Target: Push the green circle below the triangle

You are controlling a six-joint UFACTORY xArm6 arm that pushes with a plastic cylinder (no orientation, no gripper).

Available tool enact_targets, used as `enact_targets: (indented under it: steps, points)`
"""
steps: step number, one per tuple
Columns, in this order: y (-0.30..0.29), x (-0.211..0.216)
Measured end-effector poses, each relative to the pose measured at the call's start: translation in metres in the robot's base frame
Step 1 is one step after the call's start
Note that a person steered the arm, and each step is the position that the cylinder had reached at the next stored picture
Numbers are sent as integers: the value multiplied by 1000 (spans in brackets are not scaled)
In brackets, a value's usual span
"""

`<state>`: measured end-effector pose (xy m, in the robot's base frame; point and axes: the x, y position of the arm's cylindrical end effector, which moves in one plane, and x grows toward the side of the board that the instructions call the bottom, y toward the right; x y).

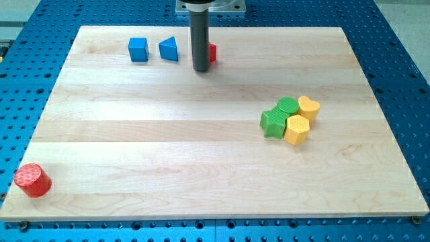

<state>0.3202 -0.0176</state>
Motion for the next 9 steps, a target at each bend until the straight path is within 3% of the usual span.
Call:
enact_targets:
  steps: [2,3,4,5,6,7,9]
  points:
    - [-6,-8]
    - [15,33]
    - [79,48]
    - [200,67]
    - [255,118]
    - [209,122]
    - [37,102]
